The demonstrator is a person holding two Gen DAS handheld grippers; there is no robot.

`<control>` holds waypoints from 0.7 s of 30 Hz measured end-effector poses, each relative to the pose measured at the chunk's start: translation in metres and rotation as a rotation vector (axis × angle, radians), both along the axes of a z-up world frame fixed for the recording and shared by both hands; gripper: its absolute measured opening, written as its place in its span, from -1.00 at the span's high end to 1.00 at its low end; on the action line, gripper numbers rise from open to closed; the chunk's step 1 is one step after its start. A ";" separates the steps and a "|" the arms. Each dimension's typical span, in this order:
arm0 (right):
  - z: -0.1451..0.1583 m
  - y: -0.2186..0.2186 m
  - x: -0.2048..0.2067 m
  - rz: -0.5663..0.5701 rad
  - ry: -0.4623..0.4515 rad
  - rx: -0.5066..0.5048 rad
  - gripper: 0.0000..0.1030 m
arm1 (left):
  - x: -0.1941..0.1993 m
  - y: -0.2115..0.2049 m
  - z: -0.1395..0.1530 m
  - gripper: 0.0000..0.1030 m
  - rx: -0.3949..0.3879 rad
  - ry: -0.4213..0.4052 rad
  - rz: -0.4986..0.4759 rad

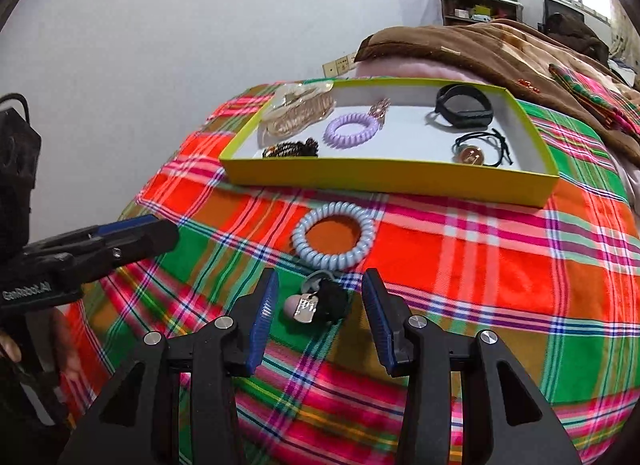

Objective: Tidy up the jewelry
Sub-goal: 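Grasp the black hair tie with silver charm using the right tool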

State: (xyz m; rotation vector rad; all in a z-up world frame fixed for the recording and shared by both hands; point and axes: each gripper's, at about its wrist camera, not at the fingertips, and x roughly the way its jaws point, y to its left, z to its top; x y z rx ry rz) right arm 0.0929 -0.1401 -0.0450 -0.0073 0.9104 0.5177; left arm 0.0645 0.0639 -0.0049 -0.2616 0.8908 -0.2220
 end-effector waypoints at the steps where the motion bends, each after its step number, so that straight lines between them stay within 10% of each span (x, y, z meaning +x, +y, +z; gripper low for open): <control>1: -0.002 0.002 0.000 -0.001 -0.002 -0.013 0.14 | 0.000 0.002 -0.001 -0.26 0.000 0.002 0.001; 21: -0.008 -0.005 -0.002 -0.043 -0.001 0.024 0.39 | 0.000 0.003 -0.008 -0.26 -0.012 0.041 0.010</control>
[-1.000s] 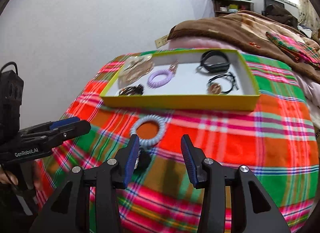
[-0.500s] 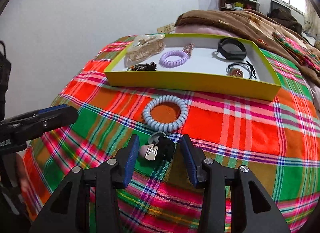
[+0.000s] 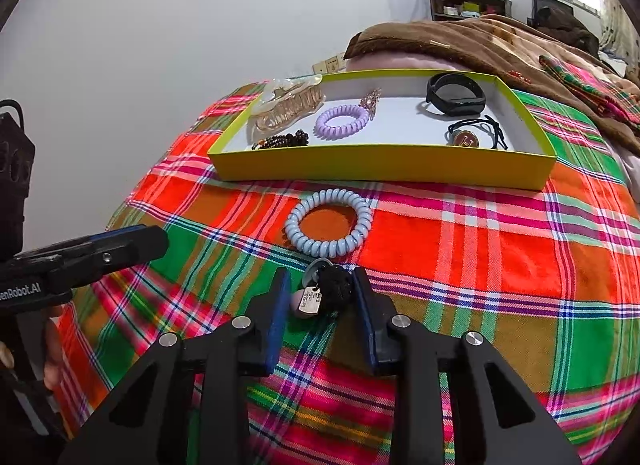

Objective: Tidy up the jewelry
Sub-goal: 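Grasp the black hair tie with silver charm using the right tool, then grasp the light blue coil hair tie with the left tool while the right tool holds the black tie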

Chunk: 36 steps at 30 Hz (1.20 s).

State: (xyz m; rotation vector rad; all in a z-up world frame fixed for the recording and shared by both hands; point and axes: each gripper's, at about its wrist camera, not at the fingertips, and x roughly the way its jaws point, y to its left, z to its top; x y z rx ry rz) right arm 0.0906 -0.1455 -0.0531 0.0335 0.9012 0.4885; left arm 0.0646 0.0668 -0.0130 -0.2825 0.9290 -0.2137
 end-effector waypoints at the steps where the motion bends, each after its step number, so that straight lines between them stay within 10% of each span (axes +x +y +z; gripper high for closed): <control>1: 0.000 0.000 0.000 0.000 -0.001 0.004 0.50 | 0.001 -0.002 0.000 -0.26 0.003 0.000 -0.003; 25: 0.017 -0.055 -0.004 -0.080 -0.068 0.047 0.62 | 0.030 -0.040 0.007 -0.26 0.018 0.006 -0.066; 36: 0.021 -0.092 0.000 -0.134 -0.095 0.063 0.62 | 0.062 -0.087 -0.006 -0.25 0.153 0.034 -0.093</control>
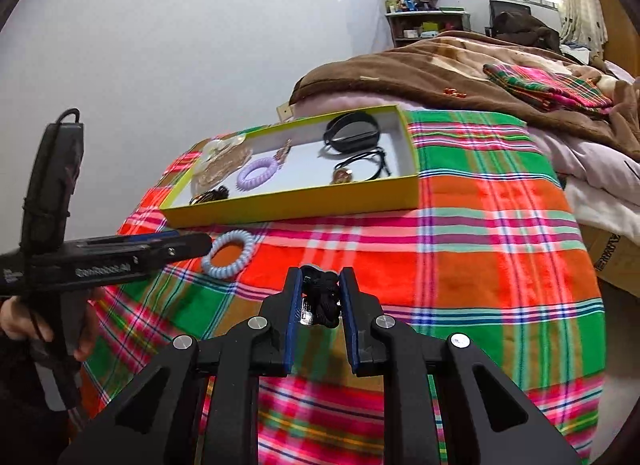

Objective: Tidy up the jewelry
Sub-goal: 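Grasp the light blue coil hair tie with the left tool while the right tool holds the black tie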

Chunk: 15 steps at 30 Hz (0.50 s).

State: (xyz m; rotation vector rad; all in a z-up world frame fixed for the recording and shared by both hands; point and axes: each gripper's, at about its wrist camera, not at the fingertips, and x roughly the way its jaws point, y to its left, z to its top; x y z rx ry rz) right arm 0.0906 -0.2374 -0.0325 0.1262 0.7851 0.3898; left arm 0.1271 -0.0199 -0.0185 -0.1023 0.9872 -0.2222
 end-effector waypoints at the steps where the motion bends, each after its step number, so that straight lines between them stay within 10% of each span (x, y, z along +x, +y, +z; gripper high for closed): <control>1: 0.000 -0.002 0.001 -0.007 -0.003 0.000 0.62 | 0.002 -0.002 -0.001 -0.25 0.006 0.005 -0.003; 15: 0.002 -0.016 0.004 -0.009 -0.012 0.022 0.62 | 0.009 -0.019 -0.013 0.20 0.181 0.006 0.014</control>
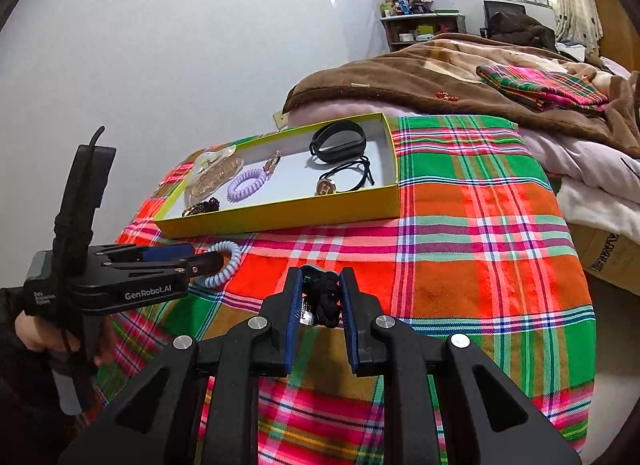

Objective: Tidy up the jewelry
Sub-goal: 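Grasp the light blue coil hair tie with the left tool while the right tool holds the black tie, then carry the light blue coil with the left tool while the right tool carries the black tie into the box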

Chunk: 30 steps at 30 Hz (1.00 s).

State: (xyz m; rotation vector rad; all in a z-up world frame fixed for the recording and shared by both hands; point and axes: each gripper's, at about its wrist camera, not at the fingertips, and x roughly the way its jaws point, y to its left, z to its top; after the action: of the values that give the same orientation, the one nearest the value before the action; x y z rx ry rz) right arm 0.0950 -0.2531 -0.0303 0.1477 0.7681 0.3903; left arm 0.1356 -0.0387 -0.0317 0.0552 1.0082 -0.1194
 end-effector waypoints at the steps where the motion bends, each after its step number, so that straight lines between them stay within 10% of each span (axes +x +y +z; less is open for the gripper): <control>1: 0.000 0.000 0.000 0.000 0.000 0.000 0.62 | 0.000 0.000 0.000 0.27 0.010 -0.003 0.002; 9: 0.000 0.001 0.001 -0.001 0.002 -0.006 0.62 | 0.001 0.005 0.001 0.76 0.000 -0.005 0.013; 30: 0.013 0.004 0.000 -0.008 -0.017 -0.005 0.62 | -0.005 0.009 0.029 0.81 -0.083 -0.061 0.000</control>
State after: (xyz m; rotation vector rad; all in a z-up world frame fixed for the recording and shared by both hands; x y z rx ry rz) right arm 0.0949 -0.2494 -0.0174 0.1430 0.7517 0.3822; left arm 0.1307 -0.0297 -0.0024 -0.0166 0.9415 -0.1581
